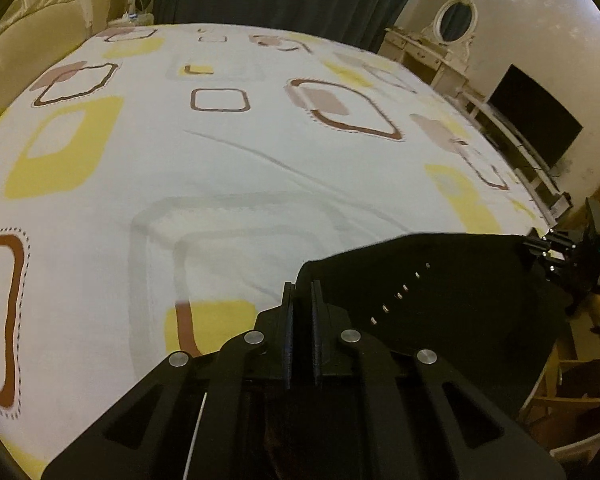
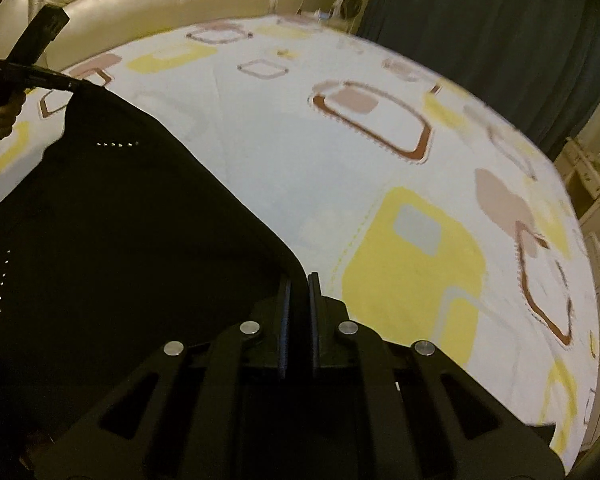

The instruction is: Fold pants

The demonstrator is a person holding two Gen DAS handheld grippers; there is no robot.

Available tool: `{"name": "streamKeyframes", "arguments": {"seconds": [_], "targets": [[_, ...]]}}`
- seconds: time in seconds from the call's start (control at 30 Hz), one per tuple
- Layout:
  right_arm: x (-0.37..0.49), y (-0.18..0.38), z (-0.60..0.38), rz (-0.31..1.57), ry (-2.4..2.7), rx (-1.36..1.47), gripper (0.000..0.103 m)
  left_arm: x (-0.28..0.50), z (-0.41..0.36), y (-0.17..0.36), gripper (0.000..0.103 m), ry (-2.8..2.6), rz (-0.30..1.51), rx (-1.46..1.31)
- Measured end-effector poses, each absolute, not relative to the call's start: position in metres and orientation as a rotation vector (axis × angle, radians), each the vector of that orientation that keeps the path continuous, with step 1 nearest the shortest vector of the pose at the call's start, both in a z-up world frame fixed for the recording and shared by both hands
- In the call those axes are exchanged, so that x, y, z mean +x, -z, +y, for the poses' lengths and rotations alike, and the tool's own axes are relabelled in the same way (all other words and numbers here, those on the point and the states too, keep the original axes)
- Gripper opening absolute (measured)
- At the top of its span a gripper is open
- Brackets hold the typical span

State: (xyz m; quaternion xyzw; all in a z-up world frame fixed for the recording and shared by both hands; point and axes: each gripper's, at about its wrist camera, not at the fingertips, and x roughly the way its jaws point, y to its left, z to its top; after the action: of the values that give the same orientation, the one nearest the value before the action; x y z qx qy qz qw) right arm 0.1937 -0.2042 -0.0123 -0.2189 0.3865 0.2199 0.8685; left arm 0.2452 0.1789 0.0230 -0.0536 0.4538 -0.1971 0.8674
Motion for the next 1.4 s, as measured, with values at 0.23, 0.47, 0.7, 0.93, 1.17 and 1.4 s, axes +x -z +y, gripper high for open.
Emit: {"name": "streamKeyframes", "arguments": {"seconds": [0.23,0.47,0.7,0.93,1.17,1.4], "targets": [[0.114,0.006,-0.198,0.712,-0.432,-0.493,0.007,0.178,0.184,-0.043,0.006,0.419,0.895,-0.157],[0.048,0.019,-0.201,0.710,-0.447,-0.506,0.007,0.105,0.199,-0.030,0.006,0.411,0.912,-0.228],[0.004,0.041,-0.198,0.744,-0.454,-0.506,0.007,0.058,0.203,0.005,0.007,0.386,0.985,-0.271],[-0.020,0.067,-0.192,0.802,-0.449,-0.512,0.007,0.046,0.200,0.036,0.007,0.341,1.046,-0.264],[-0.033,0.083,-0.187,0.824,-0.448,-0.524,0.008,0.034,0.206,0.042,0.008,0.309,1.029,-0.309],[-0.033,0.087,-0.186,0.833,-0.445,-0.501,0.008,0.032,0.211,0.046,0.009,0.290,1.021,-0.328]]}}
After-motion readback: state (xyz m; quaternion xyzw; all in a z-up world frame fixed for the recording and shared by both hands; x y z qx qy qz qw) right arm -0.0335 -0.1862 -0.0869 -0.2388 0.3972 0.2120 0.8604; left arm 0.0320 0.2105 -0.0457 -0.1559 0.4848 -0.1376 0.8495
